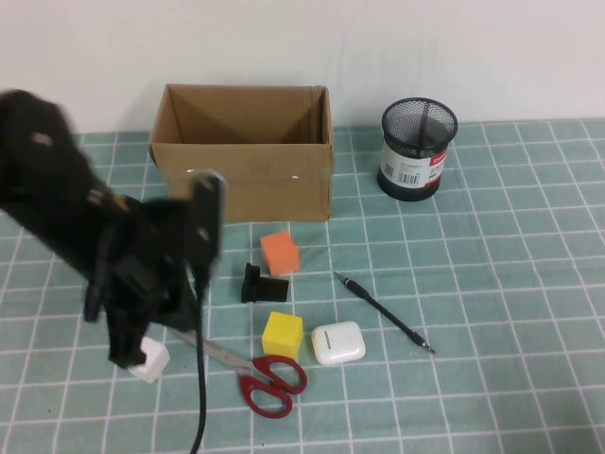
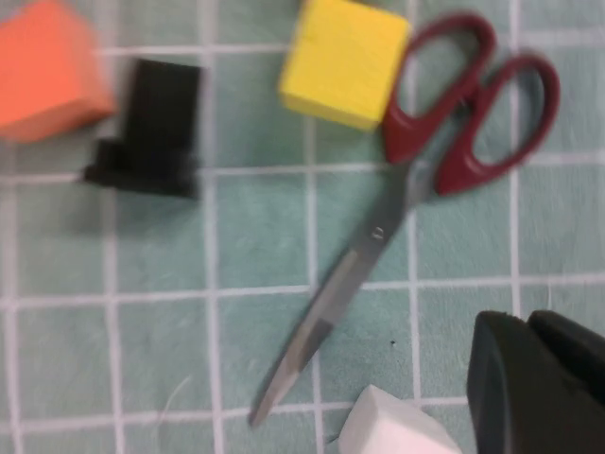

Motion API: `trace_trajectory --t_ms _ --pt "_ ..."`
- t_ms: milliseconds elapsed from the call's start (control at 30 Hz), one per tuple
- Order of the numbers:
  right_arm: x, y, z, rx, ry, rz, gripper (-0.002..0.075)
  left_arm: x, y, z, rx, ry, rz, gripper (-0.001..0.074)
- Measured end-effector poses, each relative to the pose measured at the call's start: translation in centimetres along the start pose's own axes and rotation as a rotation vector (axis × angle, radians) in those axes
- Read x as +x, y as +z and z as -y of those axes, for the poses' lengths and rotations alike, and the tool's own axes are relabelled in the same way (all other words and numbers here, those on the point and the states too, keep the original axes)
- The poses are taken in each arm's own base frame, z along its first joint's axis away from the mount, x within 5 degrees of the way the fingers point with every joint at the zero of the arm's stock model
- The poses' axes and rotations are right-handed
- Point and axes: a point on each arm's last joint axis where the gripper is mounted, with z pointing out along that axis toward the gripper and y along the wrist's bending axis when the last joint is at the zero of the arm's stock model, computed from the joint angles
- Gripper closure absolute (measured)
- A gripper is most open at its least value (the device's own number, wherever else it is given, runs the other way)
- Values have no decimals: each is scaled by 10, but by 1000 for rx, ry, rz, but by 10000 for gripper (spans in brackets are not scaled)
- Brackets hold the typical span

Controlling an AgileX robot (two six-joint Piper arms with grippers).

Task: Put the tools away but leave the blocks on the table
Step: Pick up the scissors from the table

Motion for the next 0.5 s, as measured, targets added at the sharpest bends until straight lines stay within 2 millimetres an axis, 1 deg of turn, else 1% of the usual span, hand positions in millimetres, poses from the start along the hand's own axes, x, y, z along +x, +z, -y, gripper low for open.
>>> trace_trajectory --t_ms 200,267,367,500 --pt "0 0 0 0 0 0 733 -14 30 3 80 157 -126 736" --pt "0 0 0 0 0 0 733 -18 37 4 95 199 -158 710" --pt "0 0 0 0 0 0 733 -20 48 3 110 232 -186 618" --pt "0 0 0 0 0 0 733 -22 63 -1 118 240 -193 418"
